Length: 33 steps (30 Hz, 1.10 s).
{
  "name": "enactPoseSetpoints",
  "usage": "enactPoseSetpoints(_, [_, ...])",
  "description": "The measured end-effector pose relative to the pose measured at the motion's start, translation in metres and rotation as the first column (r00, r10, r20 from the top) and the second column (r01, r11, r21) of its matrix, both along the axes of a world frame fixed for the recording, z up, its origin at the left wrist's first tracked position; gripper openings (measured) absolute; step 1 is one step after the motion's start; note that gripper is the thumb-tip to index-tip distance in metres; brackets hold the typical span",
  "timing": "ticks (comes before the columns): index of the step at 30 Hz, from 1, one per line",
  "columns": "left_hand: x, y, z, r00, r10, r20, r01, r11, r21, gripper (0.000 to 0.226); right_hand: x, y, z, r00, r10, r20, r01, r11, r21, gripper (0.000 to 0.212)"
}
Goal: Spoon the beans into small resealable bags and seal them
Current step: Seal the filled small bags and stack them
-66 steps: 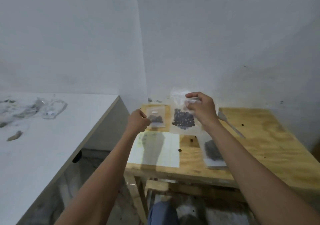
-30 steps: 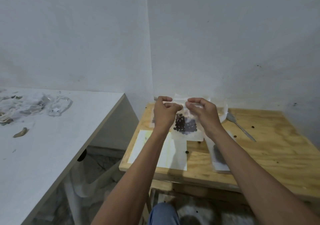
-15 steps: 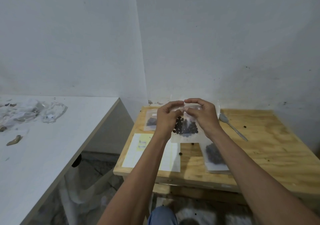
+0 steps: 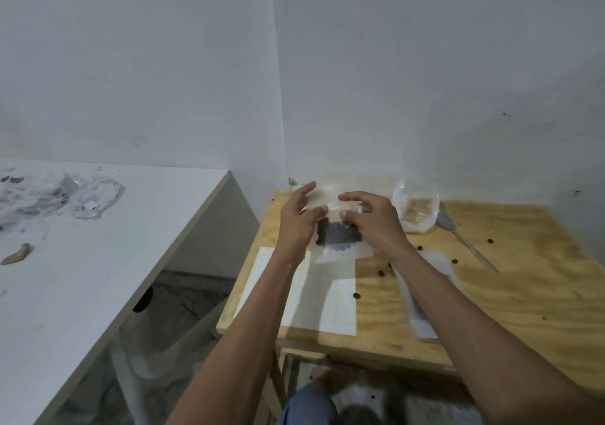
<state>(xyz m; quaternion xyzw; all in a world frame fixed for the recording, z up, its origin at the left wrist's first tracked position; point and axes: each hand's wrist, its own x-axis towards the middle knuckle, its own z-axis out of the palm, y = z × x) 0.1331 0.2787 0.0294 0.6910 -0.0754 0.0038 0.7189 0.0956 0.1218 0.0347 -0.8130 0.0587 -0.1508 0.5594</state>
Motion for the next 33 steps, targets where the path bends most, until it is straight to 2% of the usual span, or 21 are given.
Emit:
enactPoseSetpoints(3, [0.026, 0.018, -0.011, 0.998, -0.053, -0.025, 0.055, 0.993, 0.109, 0.039, 0.033, 0.011, -0.005, 0.998, -0.067, -0.006, 0.068, 0.997, 0.047, 0.036])
enactPoseSetpoints(6, [0.053, 0.031, -0.021, 1.000, -0.003, -0.020, 0.007, 0.981, 0.194, 0.029, 0.064, 0.025, -0.010, 0.994, -0.003, -0.114, 0.004, 1.000, 0.005, 0.053])
enactPoseSetpoints(10, [0.091, 0.037, -0.036, 0.998, 0.066, -0.008, -0.058, 0.930, 0.364, 0.034, 0.092, 0.038, -0.019, 0.977, -0.019, -0.210, -0.002, 0.995, -0.101, 0.063])
enactPoseSetpoints(12, [0.106, 0.036, -0.048, 0.996, 0.091, 0.000, -0.080, 0.875, 0.477, 0.036, 0.101, 0.041, -0.029, 0.969, -0.060, -0.241, -0.001, 0.969, -0.248, 0.059])
enactPoseSetpoints(14, [0.113, 0.034, -0.058, 0.996, 0.083, 0.019, -0.077, 0.784, 0.616, 0.034, 0.105, 0.044, -0.042, 0.946, -0.118, -0.302, -0.029, 0.897, -0.440, 0.053])
enactPoseSetpoints(16, [0.113, 0.031, -0.065, 0.998, 0.053, 0.034, -0.062, 0.700, 0.712, 0.031, 0.106, 0.046, -0.052, 0.917, -0.173, -0.359, -0.054, 0.840, -0.541, 0.047])
enactPoseSetpoints(20, [0.115, 0.027, -0.071, 0.997, 0.070, 0.041, -0.076, 0.640, 0.765, 0.031, 0.109, 0.043, -0.055, 0.906, -0.179, -0.384, -0.080, 0.818, -0.569, 0.048])
enactPoseSetpoints(23, [0.105, 0.023, -0.065, 0.981, 0.094, 0.169, -0.193, 0.556, 0.808, 0.031, 0.102, 0.040, -0.048, 0.928, -0.148, -0.342, -0.061, 0.845, -0.531, 0.050])
enactPoseSetpoints(25, [0.091, 0.016, -0.054, 0.959, 0.136, 0.250, -0.282, 0.565, 0.776, 0.025, 0.094, 0.036, -0.041, 0.952, -0.167, -0.255, 0.013, 0.858, -0.513, 0.042])
enactPoseSetpoints(28, [0.066, -0.001, -0.036, 0.952, 0.124, 0.279, -0.295, 0.610, 0.736, 0.017, 0.073, 0.023, -0.024, 0.957, -0.218, -0.192, 0.112, 0.886, -0.449, 0.027])
enactPoseSetpoints(31, [0.042, -0.023, -0.022, 0.974, 0.042, 0.224, -0.195, 0.664, 0.722, 0.017, 0.042, -0.002, -0.003, 0.952, -0.265, -0.155, 0.174, 0.882, -0.439, 0.014])
enactPoseSetpoints(33, [0.019, -0.039, -0.012, 0.991, -0.049, 0.128, -0.063, 0.664, 0.745, 0.016, 0.019, -0.023, 0.010, 0.937, -0.311, -0.158, 0.207, 0.860, -0.467, 0.008])
